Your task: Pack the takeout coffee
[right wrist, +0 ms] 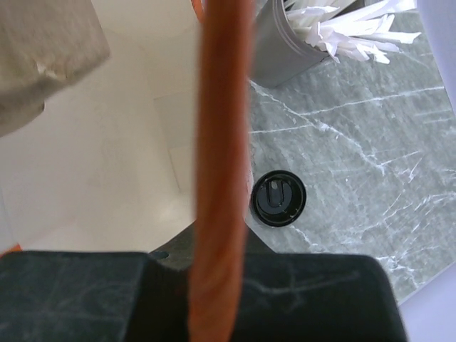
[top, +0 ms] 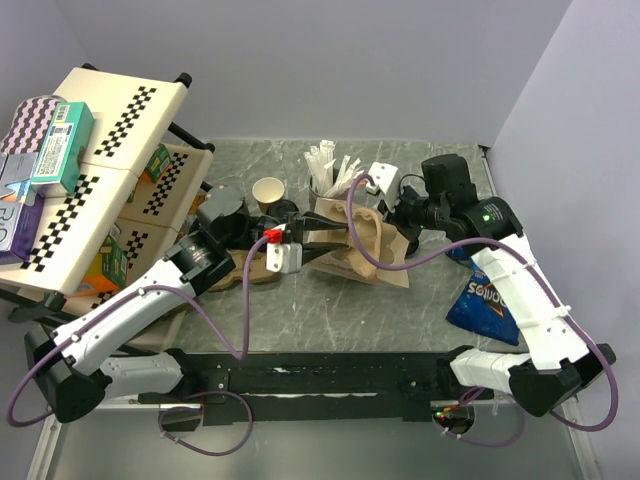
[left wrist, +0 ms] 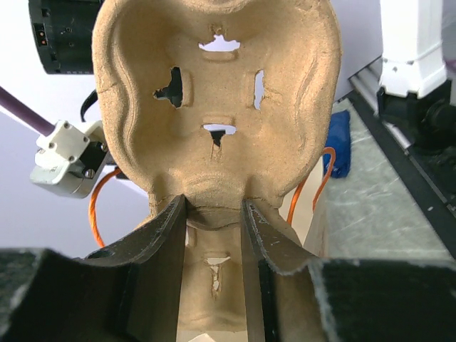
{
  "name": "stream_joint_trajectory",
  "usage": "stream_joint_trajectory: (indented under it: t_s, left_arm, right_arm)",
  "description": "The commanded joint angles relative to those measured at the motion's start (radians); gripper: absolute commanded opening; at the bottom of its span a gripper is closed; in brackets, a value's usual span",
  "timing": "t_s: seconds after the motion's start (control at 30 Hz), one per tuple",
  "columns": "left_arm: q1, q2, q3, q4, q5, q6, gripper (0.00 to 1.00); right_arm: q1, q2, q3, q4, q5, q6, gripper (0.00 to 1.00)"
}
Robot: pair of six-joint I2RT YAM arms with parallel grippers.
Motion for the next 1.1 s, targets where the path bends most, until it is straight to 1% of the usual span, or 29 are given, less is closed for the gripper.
stream_joint_trajectory:
  t_s: [0.0,0.1,0.2,0.33,0.43,0.47,0.57,0.77,0.87,0.97,1.0,1.07]
  left_arm:
    - [-0.005,0.011,0.054,0.075,0.077,-0.090,0.01]
    - [-0.005,0.028,0.070,0.068,0.082,-0.080,0.01]
    - [-0.005,0.053,0.089,-0.004,0.082,-0.021,0.01]
    - [0.002,0.073,0.057,-0.078,0.044,0.120,0.01]
    - [0.007,0.076,0.035,-0.111,0.024,0.177,0.01]
    - [0.007,0.080,0.035,-0.153,0.021,0.186,0.01]
    - [0.007,0.089,0.044,-0.200,0.005,0.209,0.01]
    - [0.007,0.097,0.048,-0.269,-0.042,0.191,0.01]
    - [-0.002,0.097,0.051,-0.288,-0.079,0.174,0.01]
    - [-0.004,0.086,0.054,-0.241,-0.087,0.072,0.01]
    - [-0.002,0.083,0.057,-0.233,-0.081,0.011,0.01]
    - [0.009,0.059,0.046,-0.182,-0.059,-0.043,0.01]
  right_arm:
    - [-0.005,-0.013,0.039,0.017,-0.023,-0.047,0.00]
    - [-0.003,-0.025,0.030,0.023,-0.020,-0.079,0.00]
    - [-0.005,-0.036,0.031,0.038,-0.026,-0.090,0.00]
    - [-0.006,-0.048,0.042,0.024,-0.063,-0.111,0.00]
    - [-0.003,-0.062,0.027,0.018,-0.056,-0.131,0.00]
    - [-0.003,-0.066,0.024,0.018,-0.053,-0.137,0.00]
    - [-0.003,-0.075,0.013,0.026,-0.048,-0.147,0.00]
    - [-0.002,-0.080,-0.002,0.027,-0.056,-0.153,0.00]
    - [0.000,-0.088,-0.013,0.044,-0.056,-0.128,0.00]
    - [0.001,-0.080,-0.010,0.038,-0.050,-0.085,0.00]
    - [0.001,-0.077,-0.009,0.034,-0.057,-0.084,0.00]
    - [0.007,-0.083,-0.027,0.040,-0.056,-0.085,0.00]
